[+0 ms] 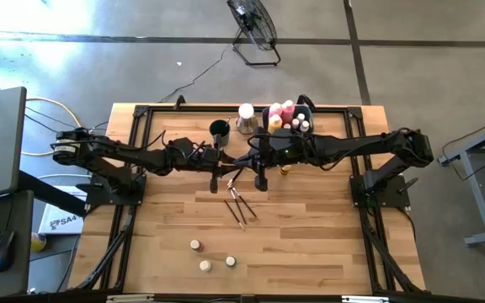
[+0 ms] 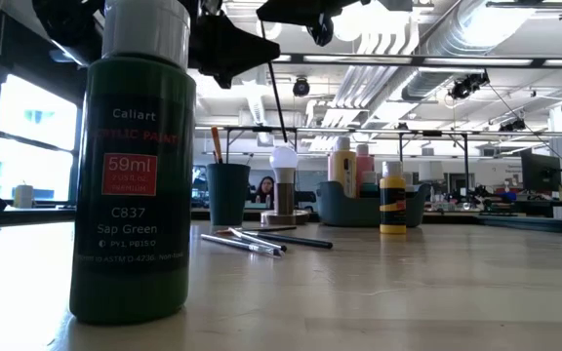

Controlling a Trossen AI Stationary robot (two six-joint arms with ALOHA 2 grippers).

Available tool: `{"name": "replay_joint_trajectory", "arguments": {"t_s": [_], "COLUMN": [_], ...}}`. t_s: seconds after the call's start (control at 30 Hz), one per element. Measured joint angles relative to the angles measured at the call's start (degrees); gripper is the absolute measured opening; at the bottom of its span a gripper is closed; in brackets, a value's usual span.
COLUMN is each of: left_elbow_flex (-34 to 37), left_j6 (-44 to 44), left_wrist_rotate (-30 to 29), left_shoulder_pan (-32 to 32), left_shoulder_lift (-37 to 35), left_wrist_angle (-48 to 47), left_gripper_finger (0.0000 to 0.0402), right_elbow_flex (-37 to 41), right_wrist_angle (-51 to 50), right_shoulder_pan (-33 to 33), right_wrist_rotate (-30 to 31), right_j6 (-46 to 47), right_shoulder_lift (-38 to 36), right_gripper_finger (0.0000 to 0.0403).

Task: Pick & Place Paint Supplies
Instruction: Put the gold paintbrush into the blue cup

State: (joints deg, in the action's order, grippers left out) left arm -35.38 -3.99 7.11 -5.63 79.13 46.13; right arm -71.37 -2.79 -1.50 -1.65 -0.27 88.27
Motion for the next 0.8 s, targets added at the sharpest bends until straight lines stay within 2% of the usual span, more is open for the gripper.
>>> {"name": "replay_joint_trajectory", "arguments": {"t_s": [0.27,0.8], "left_elbow_flex": [0.0,0.0], "left_j6": [0.0,0.0], "left_wrist_rotate": [0.0,0.0], "left_shoulder_pan": [0.0,0.0], "left_shoulder_lift": [0.0,0.0], "left_wrist_angle": [0.0,-0.2], "left_gripper_finger": [0.0009,0.0008], "right_elbow_flex": [0.0,0.0], "right_wrist_angle": [0.0,0.1], "right_shoulder_pan": [0.0,0.0], "right_wrist_rotate": [0.2,0.1], "right_j6": [0.0,0.0], "right_shoulder_lift": [0.0,0.0], "right_gripper_finger": [0.0002,0.0002]}}
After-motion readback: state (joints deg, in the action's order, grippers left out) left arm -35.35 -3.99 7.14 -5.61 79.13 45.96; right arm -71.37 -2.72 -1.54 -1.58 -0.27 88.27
